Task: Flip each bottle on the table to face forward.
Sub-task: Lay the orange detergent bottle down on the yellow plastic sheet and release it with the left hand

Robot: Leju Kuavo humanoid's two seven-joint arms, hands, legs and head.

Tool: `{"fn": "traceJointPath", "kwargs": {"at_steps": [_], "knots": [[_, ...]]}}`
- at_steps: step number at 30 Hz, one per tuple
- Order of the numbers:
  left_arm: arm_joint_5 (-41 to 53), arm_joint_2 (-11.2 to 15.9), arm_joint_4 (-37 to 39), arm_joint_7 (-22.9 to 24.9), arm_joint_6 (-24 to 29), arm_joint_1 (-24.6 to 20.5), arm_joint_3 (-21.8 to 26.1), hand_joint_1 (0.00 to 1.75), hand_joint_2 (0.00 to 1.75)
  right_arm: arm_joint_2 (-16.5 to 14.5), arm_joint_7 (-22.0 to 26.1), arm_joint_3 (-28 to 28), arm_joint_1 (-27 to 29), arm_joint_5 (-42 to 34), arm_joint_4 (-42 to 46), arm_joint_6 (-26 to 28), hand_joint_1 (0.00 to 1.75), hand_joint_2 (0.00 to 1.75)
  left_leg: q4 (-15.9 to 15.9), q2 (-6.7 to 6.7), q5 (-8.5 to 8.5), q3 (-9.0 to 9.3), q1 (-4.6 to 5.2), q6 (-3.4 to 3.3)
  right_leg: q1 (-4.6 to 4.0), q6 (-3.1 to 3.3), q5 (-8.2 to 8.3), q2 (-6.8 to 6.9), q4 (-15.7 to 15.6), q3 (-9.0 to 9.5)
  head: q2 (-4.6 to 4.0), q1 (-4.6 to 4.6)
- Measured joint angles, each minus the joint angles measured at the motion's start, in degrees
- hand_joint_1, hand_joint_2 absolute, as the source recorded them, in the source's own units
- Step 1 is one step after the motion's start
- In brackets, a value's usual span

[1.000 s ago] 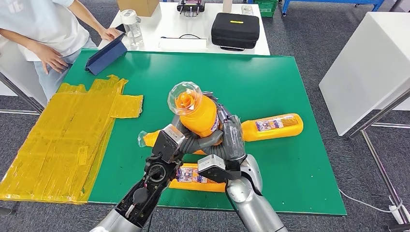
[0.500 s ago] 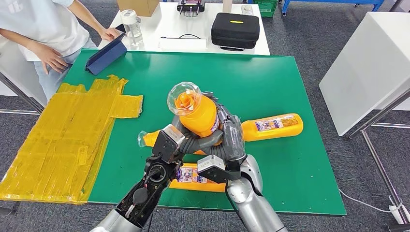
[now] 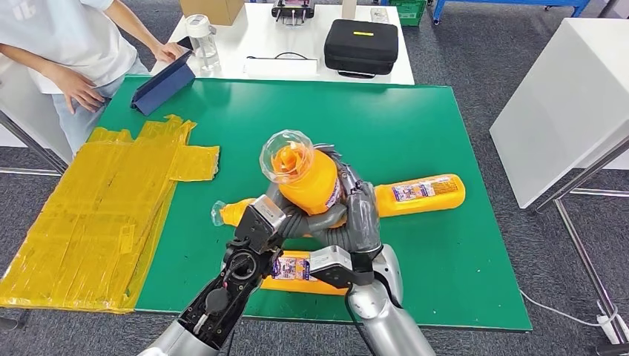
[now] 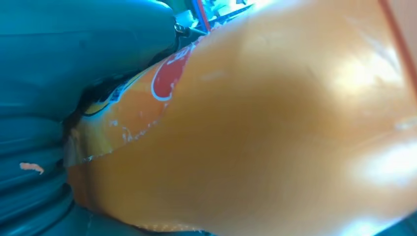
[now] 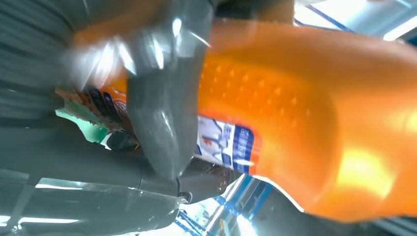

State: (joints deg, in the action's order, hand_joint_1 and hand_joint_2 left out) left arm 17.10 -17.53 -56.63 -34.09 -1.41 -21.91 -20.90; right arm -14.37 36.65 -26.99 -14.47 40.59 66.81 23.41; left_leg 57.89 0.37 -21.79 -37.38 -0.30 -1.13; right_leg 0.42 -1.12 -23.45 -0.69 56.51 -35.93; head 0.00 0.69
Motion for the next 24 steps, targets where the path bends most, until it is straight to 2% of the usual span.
{"fn": "traceJointPath", "kwargs": {"at_steps": [8,24], "knots": [[-0.4,-0.1,-0.7,-0.5,0.2,-0.3,-1.1,1.75,1.75,1.1,0.1,-1.1,1.8,-2.8,4.5,0.4,0.00,1.75,0.0,0.04,0.00,-0.03,0.00,0.00,0.00,0.00,0.00,0.01,0.0,0.00,0.00,0.00],[-0.3,-0.3,-1.0,-0.5,0.2,-0.5,-1.1,1.75,1.75,1.2,0.1,-1.1,2.1,-3.3,5.7,-0.3,0.00,1.75,0.0,0.07,0.00,-0.04,0.00,0.00,0.00,0.00,0.00,0.02,0.0,0.00,-0.01,0.00]]}}
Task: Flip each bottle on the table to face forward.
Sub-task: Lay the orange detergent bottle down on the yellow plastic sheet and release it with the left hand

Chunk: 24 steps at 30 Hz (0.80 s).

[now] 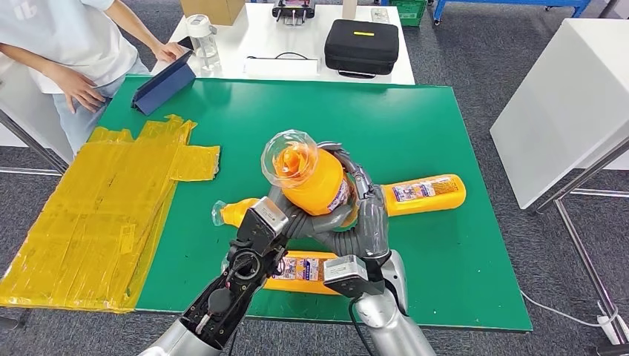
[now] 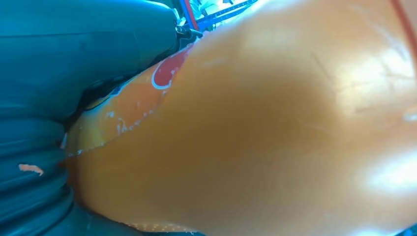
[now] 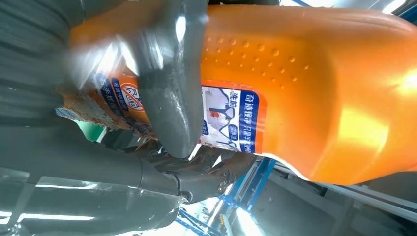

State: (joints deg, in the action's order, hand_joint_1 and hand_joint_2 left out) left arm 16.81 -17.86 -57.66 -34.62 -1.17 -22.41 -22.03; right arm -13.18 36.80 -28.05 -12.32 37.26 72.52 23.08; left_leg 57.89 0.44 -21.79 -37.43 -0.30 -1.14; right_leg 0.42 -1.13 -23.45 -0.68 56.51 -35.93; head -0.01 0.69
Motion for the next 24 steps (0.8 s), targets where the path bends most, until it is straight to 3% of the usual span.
{"fn": "traceJointPath", "kwargs": {"at_steps": [23,24], "knots": [[0.3,-0.3,0.0,-0.1,-0.2,-0.3,0.4,1.75,1.75,0.0,0.2,0.9,0.7,1.3,1.5,1.2,0.00,1.75,0.0,0.02,0.00,0.00,0.00,0.00,0.00,0.00,0.00,0.01,0.0,0.00,0.01,0.01],[0.2,-0.3,0.1,-0.1,-0.2,-0.3,0.5,1.75,1.75,0.0,0.2,1.0,0.9,1.8,1.8,2.1,0.00,1.31,0.0,0.02,0.00,0.00,0.00,0.00,0.00,0.00,0.00,0.01,0.0,0.00,0.01,0.00]]}}
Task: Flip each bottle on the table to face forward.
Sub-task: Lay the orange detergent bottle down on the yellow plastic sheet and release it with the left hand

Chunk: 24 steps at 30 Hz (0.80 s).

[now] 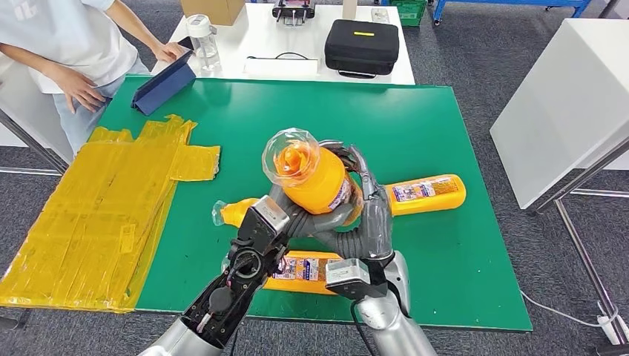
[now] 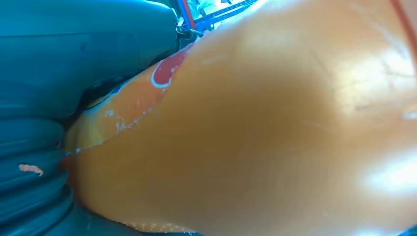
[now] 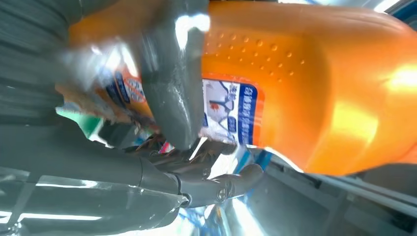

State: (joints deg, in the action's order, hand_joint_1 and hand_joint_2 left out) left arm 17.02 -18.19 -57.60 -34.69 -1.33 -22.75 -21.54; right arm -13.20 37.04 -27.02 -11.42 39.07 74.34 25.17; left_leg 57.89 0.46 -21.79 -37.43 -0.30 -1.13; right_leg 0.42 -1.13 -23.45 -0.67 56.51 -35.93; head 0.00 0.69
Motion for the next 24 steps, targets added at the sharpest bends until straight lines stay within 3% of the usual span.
{"fn": "traceJointPath", "kwargs": {"at_steps": [3,7,10,15,24], "knots": [[-0.1,-0.1,0.0,0.3,0.2,0.0,0.6,1.75,1.75,0.0,-0.1,0.2,0.5,1.9,0.9,3.9,0.00,0.00,0.0,0.00,0.00,0.00,0.00,0.00,0.00,0.00,0.00,0.00,0.0,0.00,0.00,0.01],[-0.5,-0.1,-0.1,0.9,1.0,-0.1,2.0,1.75,1.75,0.5,-1.0,0.9,1.6,1.9,2.8,8.4,0.00,0.00,0.0,0.07,0.00,-0.02,0.00,0.00,0.00,0.00,0.00,0.06,0.0,0.00,0.00,0.00],[-0.7,0.2,-0.4,1.4,1.9,0.5,3.5,1.75,1.75,1.0,-0.4,2.6,3.1,-3.2,6.9,11.1,0.00,0.00,0.0,0.06,-0.02,-0.01,0.01,-0.01,0.01,-0.01,0.00,0.06,0.0,-0.02,0.00,0.01],[-0.4,0.9,-1.2,2.0,2.7,3.2,4.8,1.75,1.75,1.7,2.0,5.1,6.2,-11.5,14.2,11.3,0.00,0.00,0.0,0.11,-0.03,-0.06,0.02,-0.01,0.02,0.00,-0.03,0.09,0.0,-0.06,0.00,0.01],[0.1,1.4,-2.8,2.2,3.7,5.0,5.8,1.75,1.75,1.3,2.9,8.3,8.8,-14.0,21.1,12.3,0.00,0.00,0.0,0.08,-0.03,-0.07,0.02,-0.01,0.02,0.00,-0.03,0.07,0.0,-0.07,-0.01,0.01]]}}
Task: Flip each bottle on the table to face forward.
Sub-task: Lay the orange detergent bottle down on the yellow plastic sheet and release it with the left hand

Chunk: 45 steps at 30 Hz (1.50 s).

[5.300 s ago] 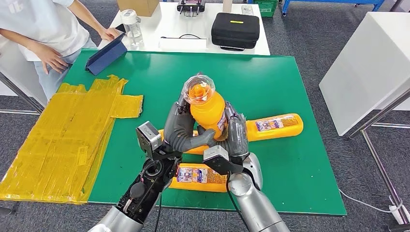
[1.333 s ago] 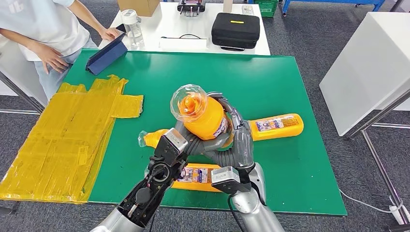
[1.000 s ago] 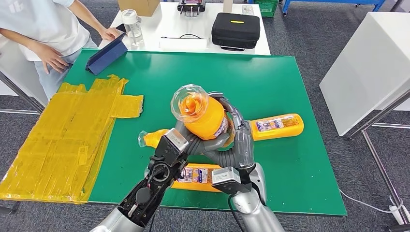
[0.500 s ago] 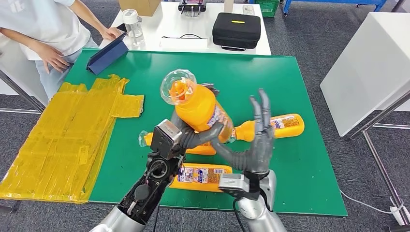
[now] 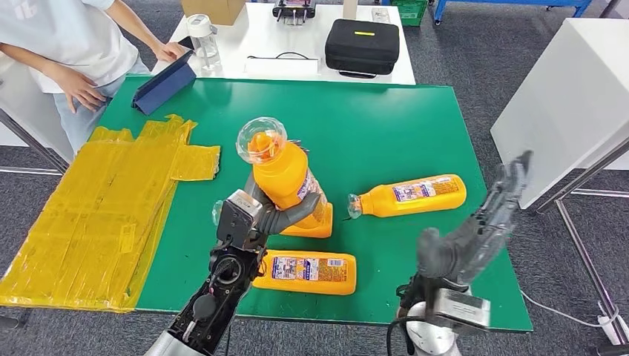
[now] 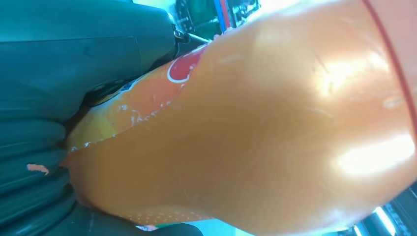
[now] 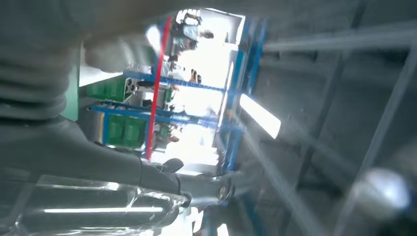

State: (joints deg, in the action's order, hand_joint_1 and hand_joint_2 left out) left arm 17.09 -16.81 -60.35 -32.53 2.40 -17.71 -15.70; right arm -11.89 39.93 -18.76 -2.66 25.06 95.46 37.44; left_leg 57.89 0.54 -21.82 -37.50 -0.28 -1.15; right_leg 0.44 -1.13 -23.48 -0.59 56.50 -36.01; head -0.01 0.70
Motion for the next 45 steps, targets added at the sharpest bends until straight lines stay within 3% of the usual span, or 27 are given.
{"fn": "traceJointPath", "kwargs": {"at_steps": [4,10,14,20,25,27,32,34,41,45], "knots": [[0.4,0.2,-1.5,0.3,0.5,1.3,0.6,1.75,1.75,-1.5,0.1,3.5,0.8,-2.6,5.8,0.0,0.00,1.75,0.0,-0.01,0.00,0.01,0.00,0.00,0.00,0.00,0.00,-0.01,0.0,0.00,0.01,-0.01],[1.4,0.3,-3.0,0.8,2.2,2.3,1.0,1.75,1.75,-2.4,0.1,5.4,1.2,-3.5,10.3,0.0,0.00,1.75,0.0,-0.02,-0.01,0.00,0.00,0.00,0.00,0.00,0.00,-0.01,0.0,0.00,-0.01,-0.01],[3.8,0.5,-2.6,2.8,9.8,1.3,2.8,1.75,1.75,-2.5,0.1,5.6,1.5,-3.1,10.7,0.0,0.00,1.75,0.0,-0.02,0.01,0.02,-0.01,0.01,-0.01,0.00,0.00,-0.01,0.0,0.00,0.01,0.00],[9.3,1.8,6.2,6.2,22.7,-7.3,9.6,1.75,1.75,-2.3,0.1,4.6,2.0,-3.8,10.3,0.0,0.00,1.75,0.0,-0.01,0.13,0.02,-0.06,0.12,-0.04,0.03,0.05,0.00,0.0,0.01,0.01,0.00],[23.6,4.0,16.5,15.2,32.5,-14.9,12.8,1.75,1.75,-1.3,0.1,2.5,2.0,-4.4,9.4,0.0,0.00,1.75,0.0,-0.01,0.16,0.02,-0.05,0.13,-0.04,0.03,0.06,0.00,0.0,0.01,0.01,-0.01],[28.5,5.0,19.7,18.1,34.1,-16.8,13.1,1.75,1.75,-0.9,0.1,1.6,2.0,-4.5,9.1,0.0,0.00,1.75,0.0,0.00,0.16,0.01,-0.05,0.12,-0.04,0.03,0.06,0.00,0.0,0.01,0.01,-0.01],[31.1,6.3,23.9,20.2,34.3,-18.8,13.2,1.75,1.75,-0.2,0.1,0.4,2.0,-4.6,8.6,0.0,0.00,1.75,0.0,0.00,0.15,-0.02,-0.04,0.12,-0.01,0.02,0.05,0.00,0.0,-0.01,0.00,-0.01],[36.1,6.7,25.1,24.2,34.6,-19.2,13.2,1.75,1.75,0.1,0.1,-0.1,2.0,-4.7,8.5,0.0,0.00,1.75,0.0,0.00,0.14,-0.04,-0.03,0.12,-0.02,0.02,0.05,0.00,0.0,-0.01,0.01,-0.01],[69.0,10.0,30.9,49.2,32.7,-20.8,11.4,1.75,1.75,1.7,0.1,-2.7,1.9,-5.9,7.4,0.0,0.00,1.75,0.0,-0.03,0.14,-0.02,-0.05,0.13,-0.03,0.03,0.04,-0.01,0.0,-0.02,0.01,-0.01],[72.5,13.0,34.1,59.9,27.5,-20.7,6.7,1.75,1.75,2.8,0.1,-4.0,1.7,-6.1,6.8,0.0,0.00,1.75,0.0,-0.04,0.14,-0.02,-0.07,0.14,-0.05,0.03,0.04,-0.02,0.0,-0.03,0.01,-0.01]]}}
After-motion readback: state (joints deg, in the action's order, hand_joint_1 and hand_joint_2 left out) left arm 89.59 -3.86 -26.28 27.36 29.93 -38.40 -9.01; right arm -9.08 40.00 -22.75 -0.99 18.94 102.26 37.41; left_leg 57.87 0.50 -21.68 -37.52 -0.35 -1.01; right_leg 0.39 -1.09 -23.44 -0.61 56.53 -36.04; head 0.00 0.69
